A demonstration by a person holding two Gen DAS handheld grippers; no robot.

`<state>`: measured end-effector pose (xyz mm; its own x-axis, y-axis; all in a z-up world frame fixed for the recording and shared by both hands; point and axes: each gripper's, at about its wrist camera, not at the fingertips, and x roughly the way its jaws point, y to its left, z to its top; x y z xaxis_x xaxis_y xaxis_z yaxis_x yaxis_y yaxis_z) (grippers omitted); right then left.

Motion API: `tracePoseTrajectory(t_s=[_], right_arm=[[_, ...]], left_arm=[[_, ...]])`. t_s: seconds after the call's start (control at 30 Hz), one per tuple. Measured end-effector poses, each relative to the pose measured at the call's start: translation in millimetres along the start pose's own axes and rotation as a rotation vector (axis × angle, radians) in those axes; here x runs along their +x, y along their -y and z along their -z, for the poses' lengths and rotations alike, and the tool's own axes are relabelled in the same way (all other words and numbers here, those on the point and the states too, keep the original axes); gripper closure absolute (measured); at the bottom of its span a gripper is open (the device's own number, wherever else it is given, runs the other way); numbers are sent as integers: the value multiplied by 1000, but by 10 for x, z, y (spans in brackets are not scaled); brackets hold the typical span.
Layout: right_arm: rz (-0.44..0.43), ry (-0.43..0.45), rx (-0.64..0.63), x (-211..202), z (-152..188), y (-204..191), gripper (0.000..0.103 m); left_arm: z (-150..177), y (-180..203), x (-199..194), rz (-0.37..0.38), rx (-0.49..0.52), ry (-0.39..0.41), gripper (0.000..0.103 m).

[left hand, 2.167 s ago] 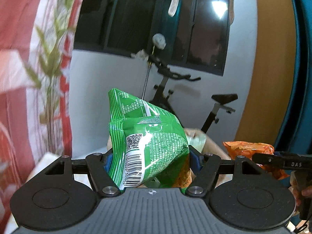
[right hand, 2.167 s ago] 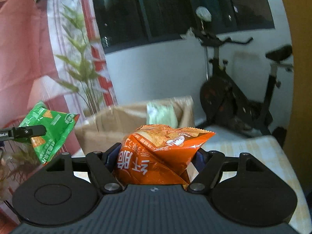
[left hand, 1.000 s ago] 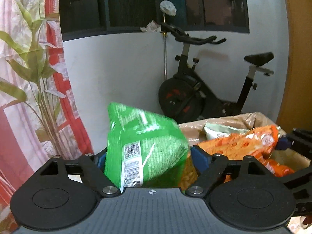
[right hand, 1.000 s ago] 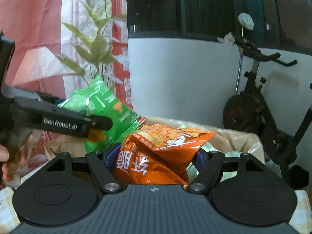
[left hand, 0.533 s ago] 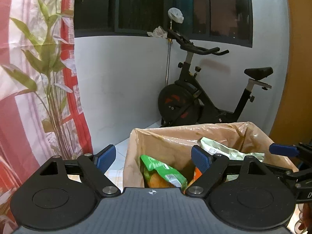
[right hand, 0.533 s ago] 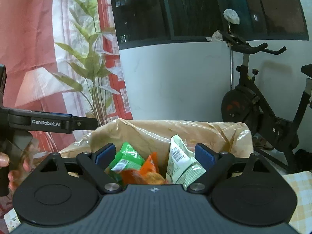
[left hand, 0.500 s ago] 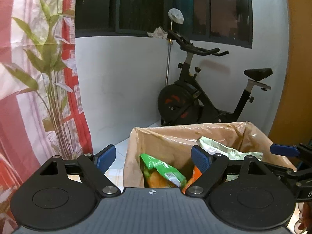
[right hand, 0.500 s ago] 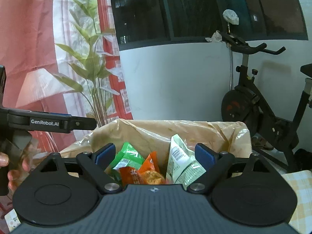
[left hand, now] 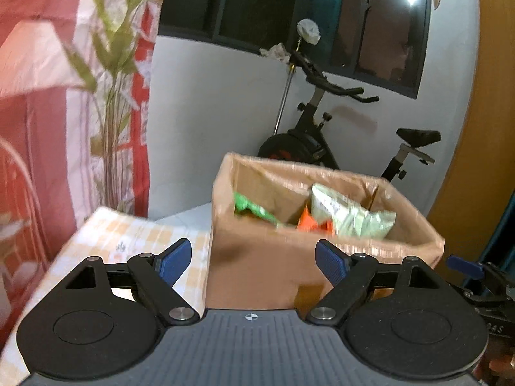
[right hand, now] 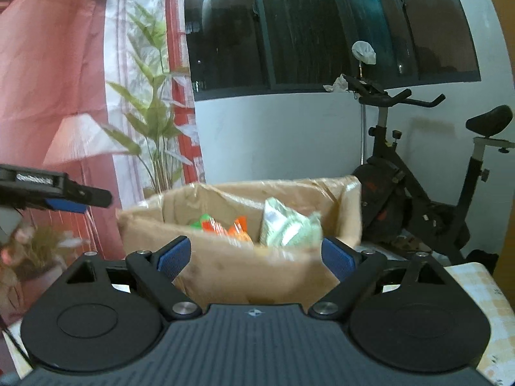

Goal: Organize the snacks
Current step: 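Move both grippers from the box back to the snack pile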

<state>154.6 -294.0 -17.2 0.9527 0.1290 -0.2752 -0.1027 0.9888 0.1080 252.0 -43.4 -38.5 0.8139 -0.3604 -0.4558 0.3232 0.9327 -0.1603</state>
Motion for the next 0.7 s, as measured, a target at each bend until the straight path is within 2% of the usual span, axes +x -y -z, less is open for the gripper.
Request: tracePoseTrajectory(t_s=[0.1, 0.27, 0.37, 0.47, 0.7], right_arm=[[15, -19, -23, -17, 154, 12, 12], [38, -94, -23, 47, 453, 47, 12], [56, -116, 1, 77, 627, 86, 7], [87, -151, 5, 130, 803, 125, 7], [156, -221, 4, 202, 1111, 221, 7]], left_arm=[[215, -32, 22, -2, -40, -23, 17], [551, -40, 84, -52, -55, -68, 18], [679, -105, 116, -68, -82, -85, 18], [802, -165, 126, -94, -108, -103, 18], [1020, -199, 151, -101, -140, -147, 18]])
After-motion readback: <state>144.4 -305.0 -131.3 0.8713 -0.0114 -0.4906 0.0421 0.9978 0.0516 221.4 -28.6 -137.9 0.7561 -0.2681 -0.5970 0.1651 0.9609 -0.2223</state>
